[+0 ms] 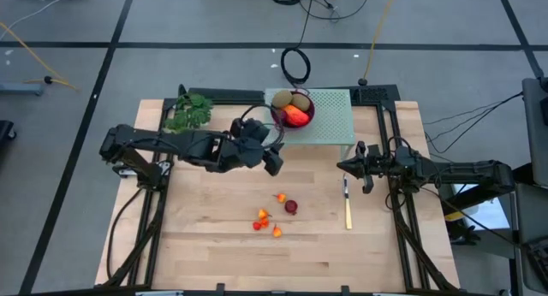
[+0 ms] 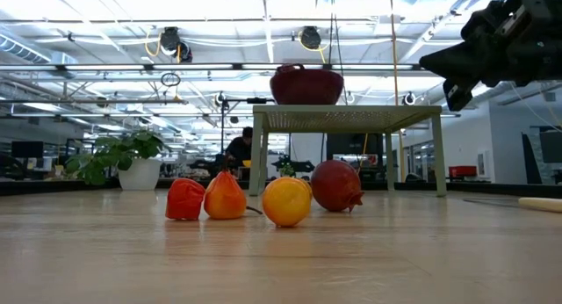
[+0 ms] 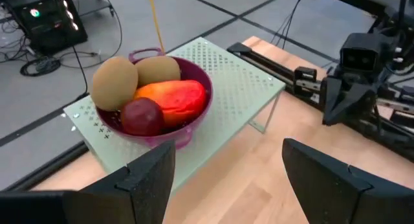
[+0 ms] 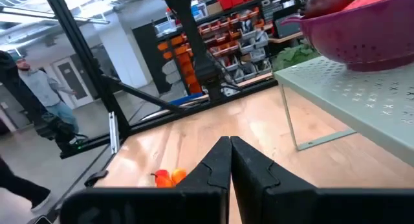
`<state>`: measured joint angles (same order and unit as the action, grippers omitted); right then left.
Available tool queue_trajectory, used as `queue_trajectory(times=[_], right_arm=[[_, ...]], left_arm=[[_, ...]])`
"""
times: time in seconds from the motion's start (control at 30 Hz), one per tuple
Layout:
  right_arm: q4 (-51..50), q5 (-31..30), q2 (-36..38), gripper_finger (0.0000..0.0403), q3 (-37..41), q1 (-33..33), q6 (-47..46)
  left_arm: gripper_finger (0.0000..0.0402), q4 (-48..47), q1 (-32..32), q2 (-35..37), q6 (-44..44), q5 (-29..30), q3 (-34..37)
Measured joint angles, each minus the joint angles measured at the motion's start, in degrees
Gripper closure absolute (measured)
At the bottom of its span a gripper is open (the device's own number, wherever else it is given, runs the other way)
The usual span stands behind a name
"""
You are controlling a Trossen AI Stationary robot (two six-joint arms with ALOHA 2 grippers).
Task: Pick & Place Fruit
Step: Put the pomegranate into the dark red colander on the shelf
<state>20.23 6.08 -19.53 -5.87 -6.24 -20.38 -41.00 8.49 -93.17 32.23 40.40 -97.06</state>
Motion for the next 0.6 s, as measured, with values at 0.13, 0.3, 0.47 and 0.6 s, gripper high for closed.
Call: queue_trajectory(times=[0.13, 0.3, 0.47, 0.6], right_arm=[[0.7, 0.0, 0.0, 0.0399, 0.0, 0.0, 0.0], [2.4, 0.1, 0.0, 0.0397, 0.0, 0.0, 0.0], [2.7, 0.1, -0.1, 0.0378, 0.0, 0.0, -0.2], [5.1, 0.0, -1.0, 0.0357, 0.0, 0.0, -1.2]], left_arm=[[0.0117, -1.6, 0.9, 0.0, 0.4, 0.1, 0.0], [0.0138, -7.7, 1.0, 0.6, 1.3, 0.0, 0.1], [0.0185, -11.5, 0.8, 1.3, -0.2, -0.3, 0.0], [0.0220, -11.7, 0.6, 2.5, -2.2, -0.4, 1.3]])
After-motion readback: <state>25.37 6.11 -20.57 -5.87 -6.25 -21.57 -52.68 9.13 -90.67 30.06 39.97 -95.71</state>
